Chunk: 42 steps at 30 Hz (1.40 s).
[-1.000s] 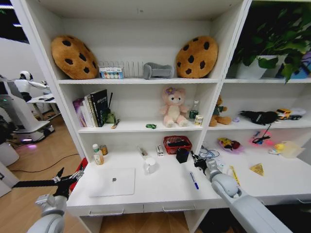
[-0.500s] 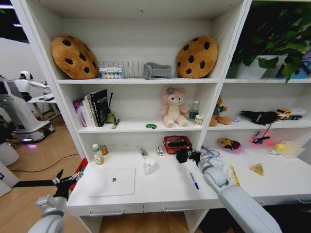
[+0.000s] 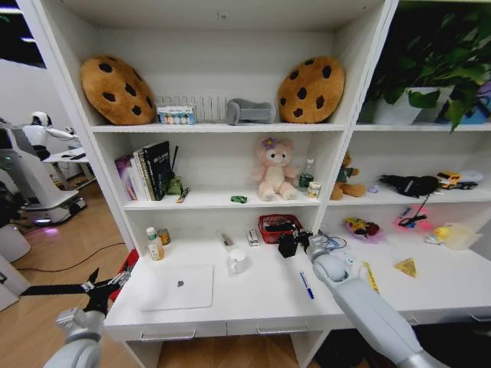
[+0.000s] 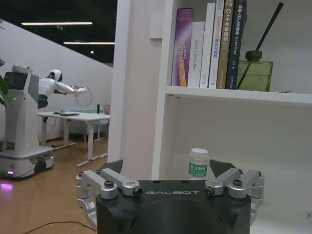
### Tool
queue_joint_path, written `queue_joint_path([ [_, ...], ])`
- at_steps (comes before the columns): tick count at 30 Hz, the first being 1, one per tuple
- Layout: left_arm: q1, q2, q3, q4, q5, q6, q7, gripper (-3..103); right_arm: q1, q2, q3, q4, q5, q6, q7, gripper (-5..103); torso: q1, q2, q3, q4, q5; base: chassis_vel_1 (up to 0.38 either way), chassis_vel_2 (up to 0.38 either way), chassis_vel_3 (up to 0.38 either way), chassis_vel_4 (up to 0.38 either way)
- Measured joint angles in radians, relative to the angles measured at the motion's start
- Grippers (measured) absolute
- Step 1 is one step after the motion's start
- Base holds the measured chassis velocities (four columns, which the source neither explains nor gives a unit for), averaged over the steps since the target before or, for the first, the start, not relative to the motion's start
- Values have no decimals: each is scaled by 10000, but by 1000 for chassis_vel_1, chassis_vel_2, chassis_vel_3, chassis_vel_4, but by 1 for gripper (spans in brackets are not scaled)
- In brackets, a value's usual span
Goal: Organize the objects on the table.
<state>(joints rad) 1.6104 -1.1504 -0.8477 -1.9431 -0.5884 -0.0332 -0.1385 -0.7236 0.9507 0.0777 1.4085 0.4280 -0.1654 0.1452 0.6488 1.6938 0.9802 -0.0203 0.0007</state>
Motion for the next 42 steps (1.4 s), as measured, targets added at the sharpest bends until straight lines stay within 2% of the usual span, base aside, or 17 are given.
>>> queue_joint_path([
  [19,73,23,-237,-30,-222,11,-12,100,1238,678,-896,-2125,-336,599,-297,11,0,0,0,0,1,0,0,0,0],
  [29,63,73,-281,111,-278,-16,20,100,1564,1221,-1121,-2968,-612,929,-341,11,0,0,0,0,1,0,0,0,0],
  [35,12,103,-247,225,-286,-30,38,100,1907,1836,-1371,-3641,-801,1232,-377,11,0,0,0,2,1,0,0,0,0],
  [38,-11,138,-249,261,-329,-33,41,100,1877,1704,-1370,-3459,-801,1235,-372,8,0,0,0,2,1,0,0,0,0],
  [40,-20,145,-250,273,-339,-35,41,100,1829,1615,-1324,-3342,-787,1221,-366,12,0,0,0,1,2,0,0,0,0],
  [42,-51,147,-234,296,-347,-35,41,100,1663,1358,-1184,-2977,-730,1162,-348,22,-1,0,-1,0,2,0,0,0,0],
])
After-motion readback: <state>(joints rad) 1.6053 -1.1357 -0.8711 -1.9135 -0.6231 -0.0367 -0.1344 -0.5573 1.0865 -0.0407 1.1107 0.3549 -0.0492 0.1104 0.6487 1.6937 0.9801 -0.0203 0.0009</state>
